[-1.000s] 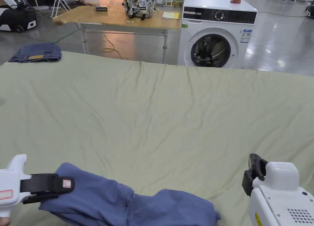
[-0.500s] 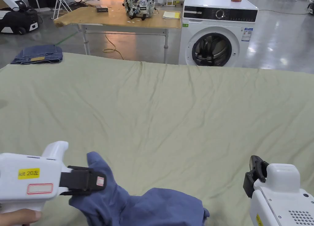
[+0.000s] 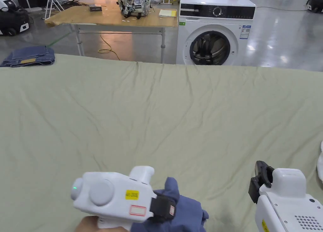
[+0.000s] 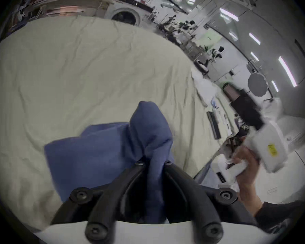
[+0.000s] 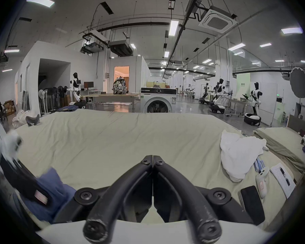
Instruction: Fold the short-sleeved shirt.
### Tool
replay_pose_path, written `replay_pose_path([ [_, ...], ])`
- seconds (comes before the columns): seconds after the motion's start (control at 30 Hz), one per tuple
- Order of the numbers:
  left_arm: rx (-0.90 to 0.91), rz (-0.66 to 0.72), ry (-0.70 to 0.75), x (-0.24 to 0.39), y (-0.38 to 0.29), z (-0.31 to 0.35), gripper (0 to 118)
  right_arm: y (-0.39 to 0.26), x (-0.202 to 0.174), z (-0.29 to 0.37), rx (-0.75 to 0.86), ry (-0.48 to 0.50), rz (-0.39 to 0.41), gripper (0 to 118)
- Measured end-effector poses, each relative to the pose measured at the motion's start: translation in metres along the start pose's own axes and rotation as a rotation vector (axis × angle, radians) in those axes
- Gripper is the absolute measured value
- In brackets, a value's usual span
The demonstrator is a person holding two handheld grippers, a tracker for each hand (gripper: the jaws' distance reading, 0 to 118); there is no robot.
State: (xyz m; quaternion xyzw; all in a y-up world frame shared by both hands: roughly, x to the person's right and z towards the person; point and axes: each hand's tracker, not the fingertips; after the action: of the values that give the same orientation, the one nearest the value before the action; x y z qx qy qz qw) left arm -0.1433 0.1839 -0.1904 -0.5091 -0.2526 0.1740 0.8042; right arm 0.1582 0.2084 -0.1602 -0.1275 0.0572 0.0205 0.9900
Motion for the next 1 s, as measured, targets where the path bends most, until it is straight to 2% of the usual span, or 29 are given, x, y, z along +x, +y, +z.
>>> replay_pose_path([
  [0.17,-0.064,-0.012,0.080,0.009,-0.005,-0.058,5,-0.001,0.005,0.003,-0.004,-0.010,-0.003,0],
  [0.27,-0.056,-0.003,0.095,0.016,-0.010,-0.059,7,-0.002,0.009,0.004,-0.005,-0.018,-0.006,0],
  [0.37,-0.046,0.034,0.038,0.013,-0.011,-0.051,24,-0.002,0.012,0.004,-0.007,-0.024,-0.009,0],
  [0.47,-0.035,0.055,-0.067,0.014,-0.010,-0.033,65,-0.002,0.014,0.004,-0.006,-0.026,-0.009,0],
  [0.5,-0.002,0.074,-0.105,0.010,-0.007,-0.025,72,-0.002,0.015,0.005,-0.004,-0.026,-0.008,0],
  [0.53,0.023,0.076,-0.135,0.008,-0.005,-0.015,72,-0.001,0.016,0.006,-0.002,-0.026,-0.007,0],
  [0.67,0.082,0.073,-0.128,0.004,-0.002,0.009,68,0.000,0.017,0.007,0.006,-0.031,-0.009,0],
  [0.77,0.056,0.135,-0.125,-0.011,0.000,-0.007,20,0.000,0.017,0.007,0.008,-0.032,-0.016,0],
  [0.8,0.037,0.163,-0.143,-0.014,-0.003,-0.017,15,0.000,0.016,0.007,0.007,-0.033,-0.017,0],
  [0.93,-0.072,0.254,-0.264,-0.018,-0.017,-0.065,11,-0.001,0.013,0.005,0.004,-0.028,-0.017,0],
  [1.0,-0.074,0.273,-0.222,-0.018,-0.025,-0.085,4,-0.002,0.011,0.004,0.002,-0.024,-0.015,0],
])
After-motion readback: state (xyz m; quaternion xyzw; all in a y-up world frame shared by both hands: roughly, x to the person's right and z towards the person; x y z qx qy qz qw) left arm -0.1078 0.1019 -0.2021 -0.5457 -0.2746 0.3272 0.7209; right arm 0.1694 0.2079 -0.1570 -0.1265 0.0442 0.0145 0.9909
